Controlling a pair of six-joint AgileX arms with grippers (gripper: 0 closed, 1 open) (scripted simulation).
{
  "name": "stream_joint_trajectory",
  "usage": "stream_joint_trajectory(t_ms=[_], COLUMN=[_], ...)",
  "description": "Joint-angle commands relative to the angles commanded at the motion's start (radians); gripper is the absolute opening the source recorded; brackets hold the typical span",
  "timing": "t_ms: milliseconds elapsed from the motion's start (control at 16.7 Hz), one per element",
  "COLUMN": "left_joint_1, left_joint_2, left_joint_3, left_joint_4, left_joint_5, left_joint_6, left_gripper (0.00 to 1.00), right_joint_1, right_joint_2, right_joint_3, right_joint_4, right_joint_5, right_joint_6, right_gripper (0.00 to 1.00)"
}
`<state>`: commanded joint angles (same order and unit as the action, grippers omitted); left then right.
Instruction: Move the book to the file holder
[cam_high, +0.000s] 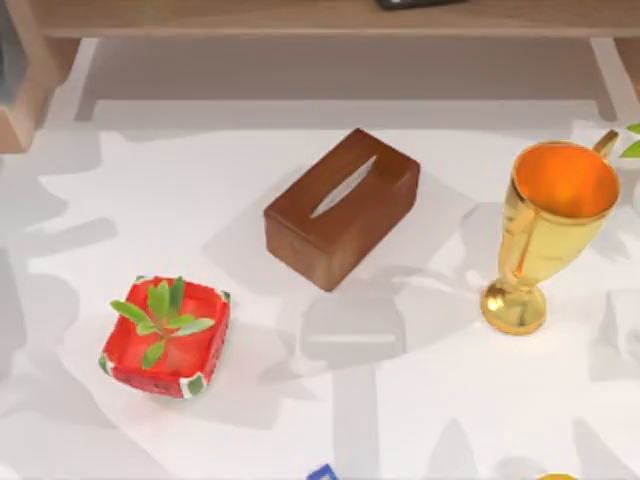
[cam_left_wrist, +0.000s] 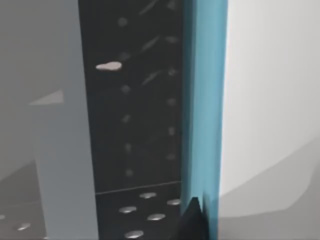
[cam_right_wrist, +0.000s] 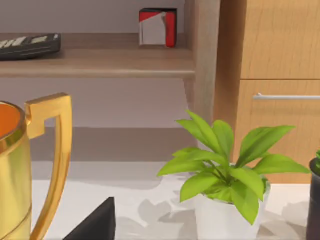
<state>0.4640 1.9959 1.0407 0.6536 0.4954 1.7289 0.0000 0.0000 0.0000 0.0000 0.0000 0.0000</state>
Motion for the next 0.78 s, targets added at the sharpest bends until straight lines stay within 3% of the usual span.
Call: stream_joint_trajectory(t_ms=[420, 780], left_joint_1=[0.0, 0.0], left_joint_2=[0.0, 0.0], left_joint_3=[0.0, 0.0], left_joint_4=[0.0, 0.0], left_joint_5=[0.0, 0.0], left_joint_6=[0.0, 0.0], left_gripper=[0.98, 1.0], right_joint_1=[0.0, 0.0], right_joint_2=[0.0, 0.0], right_joint_3=[0.0, 0.0], right_joint_4=[0.0, 0.0], right_joint_5=[0.0, 0.0], right_joint_6=[0.0, 0.0], right_gripper=[1.0, 1.0])
